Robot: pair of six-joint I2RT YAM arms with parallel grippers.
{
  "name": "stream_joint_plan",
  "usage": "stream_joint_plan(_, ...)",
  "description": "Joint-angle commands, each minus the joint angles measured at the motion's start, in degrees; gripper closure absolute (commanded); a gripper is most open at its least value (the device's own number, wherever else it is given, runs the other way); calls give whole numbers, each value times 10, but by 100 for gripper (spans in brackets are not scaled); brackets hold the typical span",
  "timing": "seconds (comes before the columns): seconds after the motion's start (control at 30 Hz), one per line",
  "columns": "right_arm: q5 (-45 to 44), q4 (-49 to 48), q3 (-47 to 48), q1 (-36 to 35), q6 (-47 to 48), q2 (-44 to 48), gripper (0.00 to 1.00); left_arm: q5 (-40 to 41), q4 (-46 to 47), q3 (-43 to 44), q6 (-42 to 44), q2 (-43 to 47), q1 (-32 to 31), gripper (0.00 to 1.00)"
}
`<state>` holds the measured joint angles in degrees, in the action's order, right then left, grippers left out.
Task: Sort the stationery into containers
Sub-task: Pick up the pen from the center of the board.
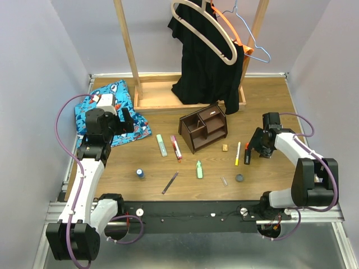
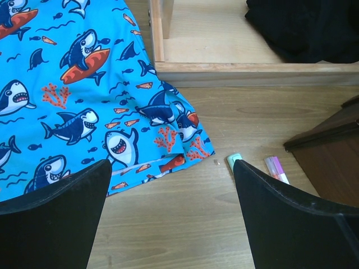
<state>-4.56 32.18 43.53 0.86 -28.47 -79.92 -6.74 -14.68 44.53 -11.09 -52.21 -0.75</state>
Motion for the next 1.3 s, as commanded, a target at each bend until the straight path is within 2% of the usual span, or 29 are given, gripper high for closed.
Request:
stream_joint_plan(0.0, 22, -42, -13, 1, 12, -9, 34, -22, 12, -4, -14, -4, 3, 1)
stream_joint_plan(0.27, 41, -56, 10, -8, 46, -3, 36, -28, 17, -2, -17, -15, 2, 1)
stream_joint_plan(0.43, 35, -66, 26, -37, 75, -3, 36, -36, 20, -6, -29, -20, 2, 1)
stream_joint_plan(0.93, 1, -88, 45, -48, 89, -75, 44, -33, 20, -11, -32, -19, 2, 1)
stream_joint_plan(1.13, -16, -85, 51, -52, 80, -99, 52, -32, 16, -16, -34, -17, 3, 1)
stream_joint_plan(1.27, -21, -80, 53, -53, 76, -113, 66, -32, 11, -15, -33, -14, 3, 1)
